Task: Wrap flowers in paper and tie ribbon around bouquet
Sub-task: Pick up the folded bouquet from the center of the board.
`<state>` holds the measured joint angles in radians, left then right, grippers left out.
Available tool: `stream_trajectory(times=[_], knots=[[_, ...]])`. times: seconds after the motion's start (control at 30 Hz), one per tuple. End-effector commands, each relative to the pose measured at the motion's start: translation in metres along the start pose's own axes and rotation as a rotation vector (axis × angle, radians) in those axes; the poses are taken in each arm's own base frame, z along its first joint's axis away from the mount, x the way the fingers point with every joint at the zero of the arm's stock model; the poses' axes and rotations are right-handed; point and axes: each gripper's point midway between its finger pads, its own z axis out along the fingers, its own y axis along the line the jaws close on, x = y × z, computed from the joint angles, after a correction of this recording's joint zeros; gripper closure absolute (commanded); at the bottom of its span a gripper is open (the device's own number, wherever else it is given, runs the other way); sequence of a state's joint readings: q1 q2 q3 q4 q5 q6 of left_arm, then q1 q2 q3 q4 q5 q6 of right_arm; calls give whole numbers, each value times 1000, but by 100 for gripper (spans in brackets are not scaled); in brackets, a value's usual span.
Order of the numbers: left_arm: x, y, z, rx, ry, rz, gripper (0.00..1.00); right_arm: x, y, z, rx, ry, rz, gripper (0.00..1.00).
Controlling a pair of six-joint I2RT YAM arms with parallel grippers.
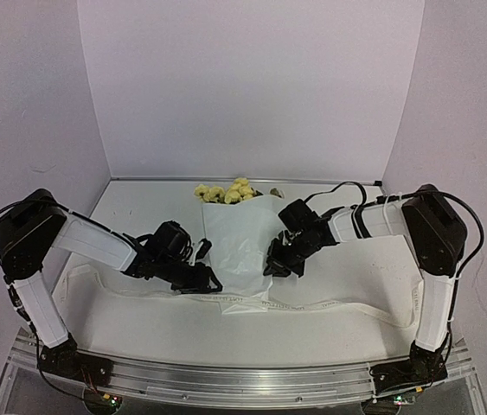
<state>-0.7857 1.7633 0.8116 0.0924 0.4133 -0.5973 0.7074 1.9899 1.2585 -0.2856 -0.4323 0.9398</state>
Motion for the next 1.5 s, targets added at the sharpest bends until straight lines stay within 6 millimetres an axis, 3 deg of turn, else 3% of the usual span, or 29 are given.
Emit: stream_trajectory(times=[0.0,0.2,0.43,0.63,0.9,1.47], knots=[[21,-17,-13,49,47,44,59,-14,4,-6,30,-50,20,100],[43,-23,-13,65,100,60,68,-20,11,-6,34,-53,26,100],[48,-28,-13,67,109,77,71,-25,18,-13,46,-65,56,100],[32,-27,-23,19,24,64,63,-22,28,-21,31,-41,143,100],[8,-22,-52,-85,-116,36,51,-12,34,-27,-3,5,265,100],[9,-13,-54,-119,-109,-28,52,-3,47,-43,-114,13,437,100]])
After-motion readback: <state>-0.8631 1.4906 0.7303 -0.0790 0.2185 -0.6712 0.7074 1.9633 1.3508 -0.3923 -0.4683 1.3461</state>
